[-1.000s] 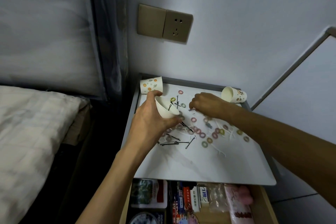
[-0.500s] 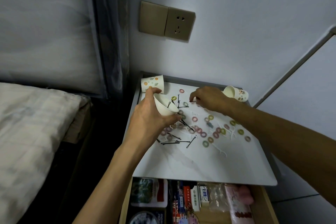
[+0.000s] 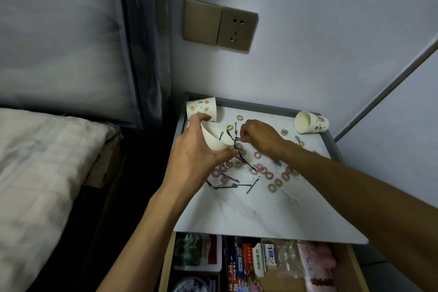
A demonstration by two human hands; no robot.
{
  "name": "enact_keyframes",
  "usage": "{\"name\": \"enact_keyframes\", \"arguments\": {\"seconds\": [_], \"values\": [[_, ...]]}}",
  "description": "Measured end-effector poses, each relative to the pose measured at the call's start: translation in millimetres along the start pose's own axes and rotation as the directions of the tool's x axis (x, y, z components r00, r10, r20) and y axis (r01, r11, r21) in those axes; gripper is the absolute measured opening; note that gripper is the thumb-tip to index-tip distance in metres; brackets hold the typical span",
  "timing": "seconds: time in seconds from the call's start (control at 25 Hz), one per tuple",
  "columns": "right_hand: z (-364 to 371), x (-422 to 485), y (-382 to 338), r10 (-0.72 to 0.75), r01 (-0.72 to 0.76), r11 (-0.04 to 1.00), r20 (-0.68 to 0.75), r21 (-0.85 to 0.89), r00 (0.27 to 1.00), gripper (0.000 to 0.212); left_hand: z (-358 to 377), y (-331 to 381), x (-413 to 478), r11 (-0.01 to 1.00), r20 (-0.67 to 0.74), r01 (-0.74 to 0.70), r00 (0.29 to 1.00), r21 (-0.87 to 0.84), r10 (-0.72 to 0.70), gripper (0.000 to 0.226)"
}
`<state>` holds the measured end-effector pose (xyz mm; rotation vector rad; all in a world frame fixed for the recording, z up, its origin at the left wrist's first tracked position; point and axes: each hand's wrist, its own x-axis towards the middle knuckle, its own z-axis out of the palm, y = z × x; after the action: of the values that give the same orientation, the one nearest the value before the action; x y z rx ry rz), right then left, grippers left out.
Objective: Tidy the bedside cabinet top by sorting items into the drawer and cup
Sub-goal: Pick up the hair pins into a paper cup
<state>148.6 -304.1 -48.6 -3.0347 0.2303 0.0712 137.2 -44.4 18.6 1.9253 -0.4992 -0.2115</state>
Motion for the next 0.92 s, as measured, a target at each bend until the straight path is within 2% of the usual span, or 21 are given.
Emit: {"name": "enact_keyframes", "arguments": {"seconds": [0.2,0.32,0.44,0.6,0.8,0.92], "values": [[-6,3,10,-0.017,0.016,0.997,-0.019,-0.074,1.0,0.004,2,1,0,1.0,0.01,-0.005,1.0,0.021,0.005,0.081],[-11,9,7,-0.091,0.089,0.995,-0.041,-0.046,0.995,0.004,1,0,-1,1.0,0.001,-0.011,1.0,0.027,0.011,0.082],[-8,17,-2,-0.175,0.175,0.984,0.019,-0.014,0.984,0.007,0,0,-1,1.0,0.003,0.001,1.0,0.014,-0.001,0.083],[-9,23,-4,-0.166,0.16,0.983,0.064,0.085,0.984,0.007,-1,-2,1,1.0,0.0,0.004,1.0,0.015,-0.004,0.083],[-10,19,-2,-0.142,0.132,0.984,0.086,0.119,0.986,0.007,1,-2,0,0.999,0.001,-0.002,1.0,0.033,0.002,0.083],[-4,11,-1,-0.185,0.185,0.983,0.082,0.014,0.979,0.008,1,-2,0,1.0,0.002,0.002,1.0,0.027,-0.002,0.082]]}}
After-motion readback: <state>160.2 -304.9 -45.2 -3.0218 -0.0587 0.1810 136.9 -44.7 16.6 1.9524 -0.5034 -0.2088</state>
